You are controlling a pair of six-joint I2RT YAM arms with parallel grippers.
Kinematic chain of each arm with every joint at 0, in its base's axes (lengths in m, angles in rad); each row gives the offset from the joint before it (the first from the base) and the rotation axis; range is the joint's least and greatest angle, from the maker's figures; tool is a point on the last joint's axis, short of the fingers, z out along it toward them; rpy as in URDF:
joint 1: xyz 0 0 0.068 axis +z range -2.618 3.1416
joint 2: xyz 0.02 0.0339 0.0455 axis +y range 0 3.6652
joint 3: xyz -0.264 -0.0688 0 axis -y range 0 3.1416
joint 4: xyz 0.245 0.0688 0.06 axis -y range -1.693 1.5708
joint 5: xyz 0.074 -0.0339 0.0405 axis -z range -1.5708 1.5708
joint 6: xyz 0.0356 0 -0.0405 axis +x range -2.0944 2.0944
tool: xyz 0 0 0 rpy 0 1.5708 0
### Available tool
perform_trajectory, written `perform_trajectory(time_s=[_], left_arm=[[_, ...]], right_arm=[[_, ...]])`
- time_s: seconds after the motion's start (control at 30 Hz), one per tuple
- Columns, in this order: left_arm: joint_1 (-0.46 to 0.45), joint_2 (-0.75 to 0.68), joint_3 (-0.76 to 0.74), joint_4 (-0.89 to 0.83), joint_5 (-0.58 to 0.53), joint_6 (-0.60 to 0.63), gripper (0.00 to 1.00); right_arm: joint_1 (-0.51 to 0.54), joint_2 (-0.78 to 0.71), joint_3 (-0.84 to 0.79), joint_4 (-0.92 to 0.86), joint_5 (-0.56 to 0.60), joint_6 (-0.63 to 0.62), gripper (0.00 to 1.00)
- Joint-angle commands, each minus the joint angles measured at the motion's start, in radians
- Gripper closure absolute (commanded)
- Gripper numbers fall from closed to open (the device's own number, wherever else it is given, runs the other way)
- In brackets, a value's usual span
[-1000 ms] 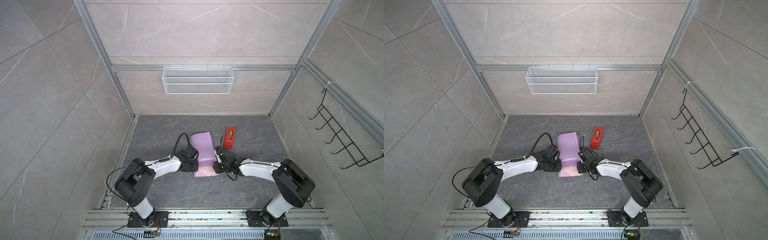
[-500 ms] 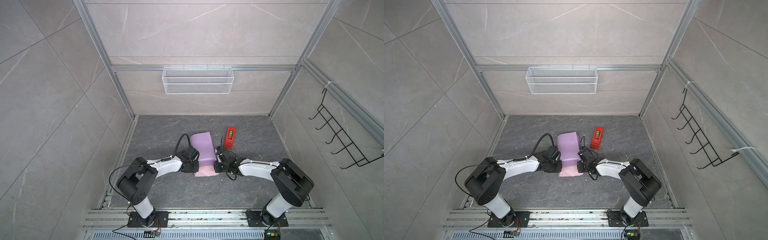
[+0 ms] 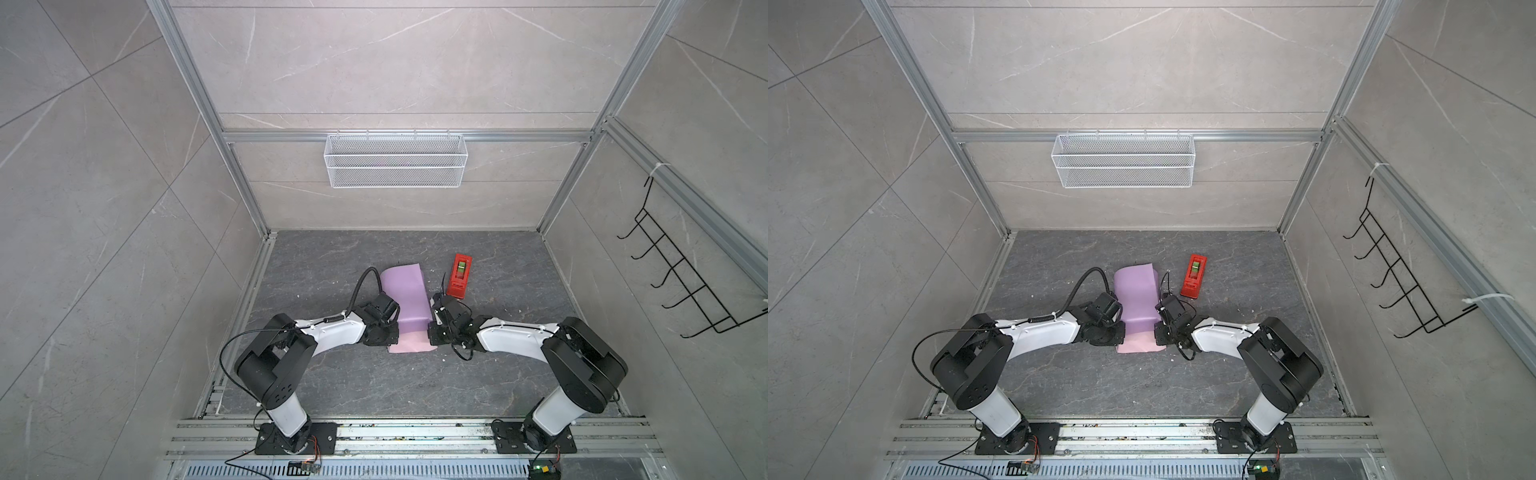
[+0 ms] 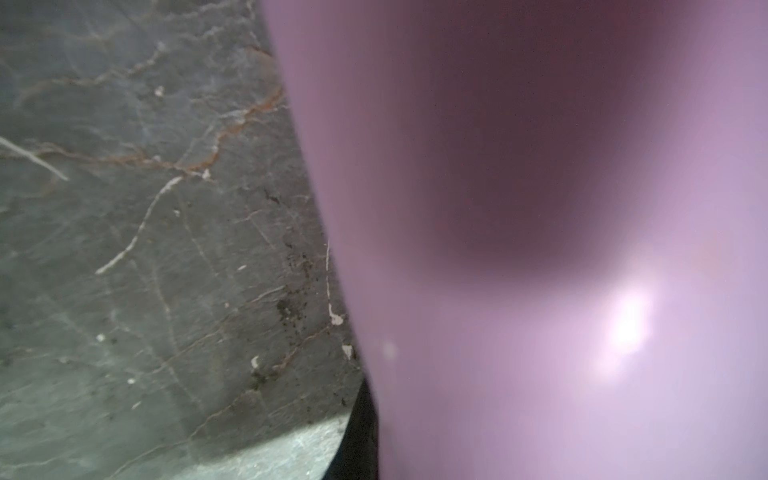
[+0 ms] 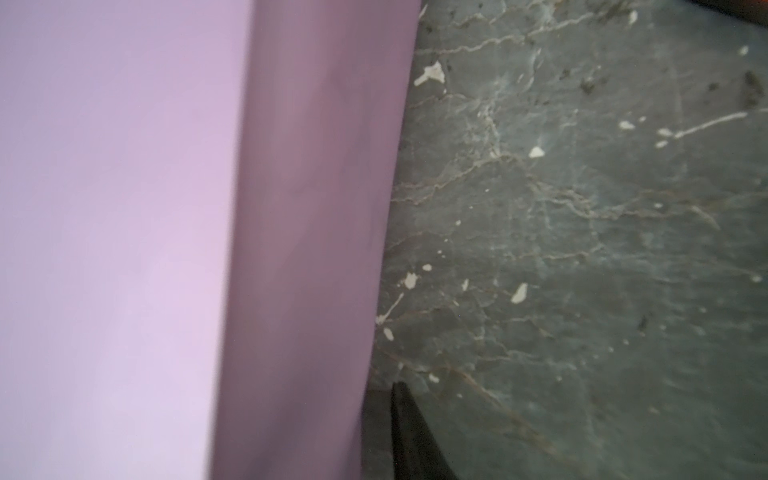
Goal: Wrap the gift box in paper
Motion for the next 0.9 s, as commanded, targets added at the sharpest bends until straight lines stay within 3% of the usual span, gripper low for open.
perform_trajectory(time_s=[0.0, 0.23, 0.43, 0.57, 0.87], left_arm=[[0.002, 0.000, 0.010, -0.017, -0.031, -0.015, 0.95], [-0.001, 0.005, 0.019, -0.026, -0.036, -0.021, 1.00], [0.000, 0.004, 0.025, -0.036, -0.043, -0.024, 1.00], [0.001, 0.007, 0.029, -0.037, -0.042, -0.023, 1.00], [0.000, 0.012, 0.039, -0.041, -0.037, -0.021, 1.00]], right_arm=[[0.002, -0.012, 0.024, -0.028, 0.021, 0.026, 0.77], [0.002, -0.013, 0.025, -0.033, 0.014, 0.033, 0.78], [0.002, -0.067, -0.006, -0.068, 0.017, 0.028, 0.67], [0.004, -0.085, -0.038, -0.062, -0.012, 0.046, 0.65], [0.007, -0.050, -0.035, -0.027, -0.022, 0.055, 0.84]])
